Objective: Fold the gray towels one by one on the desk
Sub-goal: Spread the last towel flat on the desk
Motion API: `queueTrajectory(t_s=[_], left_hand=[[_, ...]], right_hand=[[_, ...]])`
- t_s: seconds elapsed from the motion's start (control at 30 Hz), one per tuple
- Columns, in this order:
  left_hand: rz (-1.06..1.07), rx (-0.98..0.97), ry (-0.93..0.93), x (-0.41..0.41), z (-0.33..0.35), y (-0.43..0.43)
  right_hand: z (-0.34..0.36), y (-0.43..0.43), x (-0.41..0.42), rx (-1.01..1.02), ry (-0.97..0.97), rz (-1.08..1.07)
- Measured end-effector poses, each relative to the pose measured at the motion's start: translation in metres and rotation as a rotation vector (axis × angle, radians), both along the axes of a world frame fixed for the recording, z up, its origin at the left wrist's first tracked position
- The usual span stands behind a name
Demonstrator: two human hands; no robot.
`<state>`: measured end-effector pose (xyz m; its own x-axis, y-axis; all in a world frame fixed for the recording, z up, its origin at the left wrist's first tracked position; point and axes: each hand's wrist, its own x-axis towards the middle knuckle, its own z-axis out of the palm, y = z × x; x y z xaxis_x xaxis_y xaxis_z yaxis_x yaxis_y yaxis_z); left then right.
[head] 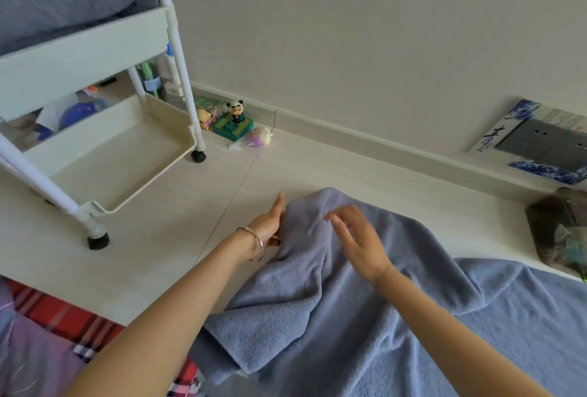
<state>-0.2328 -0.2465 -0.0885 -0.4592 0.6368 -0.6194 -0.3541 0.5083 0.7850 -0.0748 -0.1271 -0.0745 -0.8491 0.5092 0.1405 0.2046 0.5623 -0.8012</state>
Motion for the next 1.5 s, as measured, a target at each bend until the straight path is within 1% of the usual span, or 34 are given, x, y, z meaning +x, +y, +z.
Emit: queueTrajectory(t_s=[0.03,0.07,0.13,0.2,0.23,0.3,0.37,0.43,0.5,0.57,0.6,0.63,0.7,0.73,0.77,0.8,0.83,0.87,0.9,0.93,0.97,1.0,1.07,1.1,1.13,1.2,1.27,1.3,1.33,1.37,1.43,1.47,1.5], left_hand=[[-0.060,0.007,0.103,0.001,0.006,-0.001],[-0.109,0.035,0.197,0.004,0.013,-0.004],[-0.195,0.095,0.333,0.007,0.026,-0.008],[-0.239,0.150,0.406,0.004,0.036,-0.014],[-0.232,0.168,0.427,0.001,0.043,-0.017],[-0.243,0.173,0.477,-0.006,0.059,-0.025],[-0.311,0.118,0.584,-0.021,0.074,-0.035],[-0.388,0.134,0.655,-0.042,0.087,-0.050],[-0.458,0.163,0.623,-0.065,0.102,-0.070],[-0.526,0.147,0.611,-0.082,0.125,-0.086],[-0.521,0.123,0.644,-0.088,0.138,-0.089],[-0.481,0.073,0.754,-0.096,0.145,-0.087],[-0.291,-0.008,1.027,-0.114,0.144,-0.072],[-0.172,-0.038,1.137,-0.124,0.137,-0.062],[-0.064,-0.088,1.226,-0.130,0.128,-0.053],[-0.011,-0.188,1.335,-0.133,0.117,-0.044],[-0.016,-0.317,1.430,-0.132,0.102,-0.037],[-0.039,-0.401,1.488,-0.124,0.087,-0.030],[-0.065,-0.415,1.501,-0.112,0.071,-0.025],[-0.095,-0.371,1.471,-0.093,0.054,-0.019],[-0.132,-0.321,1.415,-0.072,0.037,-0.015],[-0.198,-0.317,1.348,-0.048,0.020,-0.012],[-0.383,-0.394,1.186,-0.002,-0.015,-0.007],[-0.475,-0.445,1.110,0.019,-0.030,-0.007],[-0.524,-0.472,1.045,0.034,-0.046,-0.008],[-0.553,-0.482,1.067,0.047,-0.064,-0.014],[-0.538,-0.500,1.205,0.039,-0.073,-0.018],[-0.564,-0.513,1.248,0.033,-0.079,-0.020],[-0.590,-0.507,1.239,0.031,-0.082,-0.016],[-0.612,-0.514,1.234,0.028,-0.081,-0.015],[-0.601,-0.496,1.293,0.029,-0.072,-0.007],[-0.590,-0.500,1.334,0.034,-0.068,-0.003],[-0.581,-0.459,1.398,0.039,-0.064,0.003]], right_hand=[[0.006,0.005,-0.009,-0.010,0.021,0.016],[0.012,0.008,-0.019,-0.033,-0.013,0.054],[0.019,0.011,-0.038,-0.074,-0.143,0.139],[0.025,0.013,-0.056,-0.037,-0.241,0.180],[0.031,0.013,-0.062,-0.055,-0.293,0.215],[0.049,0.012,-0.066,-0.174,-0.387,0.297],[0.068,0.012,-0.064,-0.322,-0.352,0.362],[0.084,0.017,-0.060,-0.438,-0.271,0.392],[0.099,0.022,-0.057,-0.501,-0.207,0.421],[0.110,0.030,-0.057,-0.549,-0.153,0.411],[0.115,0.034,-0.061,-0.534,-0.134,0.378],[0.116,0.036,-0.068,-0.467,-0.125,0.327],[0.107,0.038,-0.090,-0.241,-0.103,0.161],[0.098,0.038,-0.103,-0.153,-0.078,0.077],[0.085,0.038,-0.113,-0.106,-0.076,0.005],[0.072,0.038,-0.120,-0.060,-0.088,-0.046],[0.058,0.036,-0.122,-0.019,-0.110,-0.090],[0.047,0.033,-0.120,0.009,-0.145,-0.115],[0.037,0.028,-0.114,0.027,-0.174,-0.121],[0.028,0.022,-0.107,0.034,-0.206,-0.106],[0.020,0.016,-0.098,0.036,-0.243,-0.082],[0.010,0.010,-0.088,0.027,-0.277,-0.061],[-0.011,-0.001,-0.066,-0.011,-0.319,-0.054],[-0.021,-0.005,-0.054,-0.008,-0.313,-0.065],[-0.032,-0.008,-0.042,0.017,-0.300,-0.076],[-0.048,-0.013,-0.017,0.057,-0.303,-0.099],[-0.061,-0.012,0.006,0.088,-0.323,-0.127],[-0.065,-0.011,0.018,0.122,-0.334,-0.137],[-0.067,-0.005,0.032,0.174,-0.347,-0.150],[-0.069,0.000,0.042,0.213,-0.356,-0.166],[-0.071,0.008,0.064,0.232,-0.360,-0.230],[-0.073,0.009,0.075,0.233,-0.354,-0.251],[-0.074,0.010,0.084,0.233,-0.339,-0.278]])
